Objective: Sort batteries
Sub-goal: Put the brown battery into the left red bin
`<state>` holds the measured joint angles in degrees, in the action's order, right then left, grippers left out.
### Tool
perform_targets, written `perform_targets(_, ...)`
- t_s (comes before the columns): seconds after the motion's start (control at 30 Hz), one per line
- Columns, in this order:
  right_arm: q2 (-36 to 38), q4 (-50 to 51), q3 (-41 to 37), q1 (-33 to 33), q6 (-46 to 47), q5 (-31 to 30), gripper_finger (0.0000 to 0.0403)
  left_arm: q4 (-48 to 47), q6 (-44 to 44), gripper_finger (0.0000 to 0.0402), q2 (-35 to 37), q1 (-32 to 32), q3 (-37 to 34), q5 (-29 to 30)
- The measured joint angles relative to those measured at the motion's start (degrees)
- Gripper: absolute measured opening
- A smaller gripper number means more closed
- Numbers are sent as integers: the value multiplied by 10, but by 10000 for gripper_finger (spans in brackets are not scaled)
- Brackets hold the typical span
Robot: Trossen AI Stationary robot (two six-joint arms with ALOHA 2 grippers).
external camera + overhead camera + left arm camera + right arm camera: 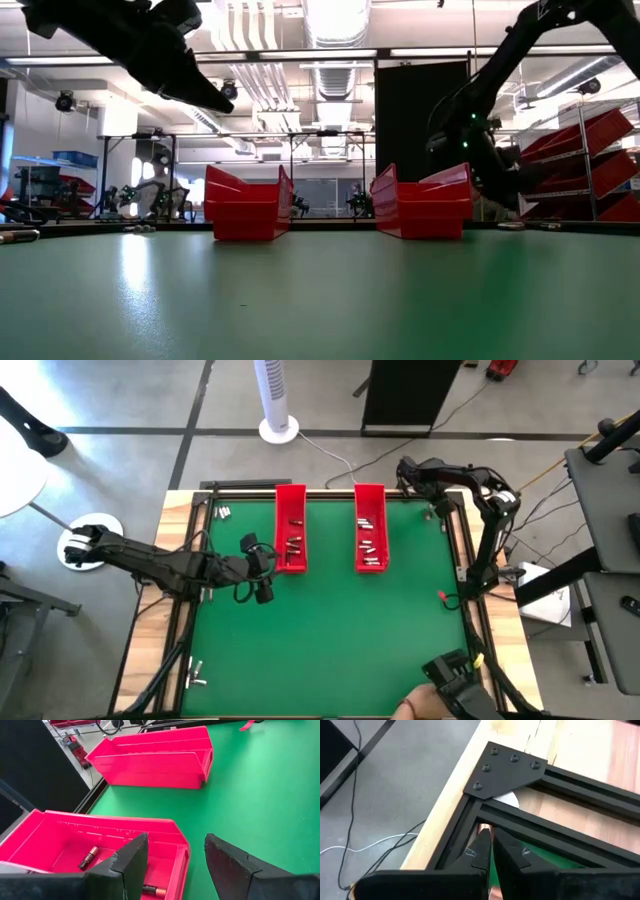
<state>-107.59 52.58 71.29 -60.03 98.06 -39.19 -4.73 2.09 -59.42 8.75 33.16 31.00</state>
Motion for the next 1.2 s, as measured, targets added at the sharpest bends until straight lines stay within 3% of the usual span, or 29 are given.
perform_targets(0.2, -26, -59, -20, -19, -24, 8, 13, 2, 0, 176, -1, -1, -9, 1)
perform_targets(0.43, -30, -57, -15, -17, -51, 15, 13, 17, -15, 176, -1, -3, -11, 10)
perform_targets(0.7, -10, -31, -19, 28, -15, 39, 13, 11, -15, 176, 0, -3, -11, 10)
perform_targets(0.93, -1, -92, -16, 55, -235, 72, 13, 7, -13, 176, 1, -3, -13, 10)
perform_targets(1.07, 35, -129, -21, 45, -401, 178, 13, 16, -9, 176, 6, -3, -13, 10)
perform_targets(1.2, 88, -180, -42, 45, -472, 260, 13, 37, -6, 176, 11, -3, -13, 10)
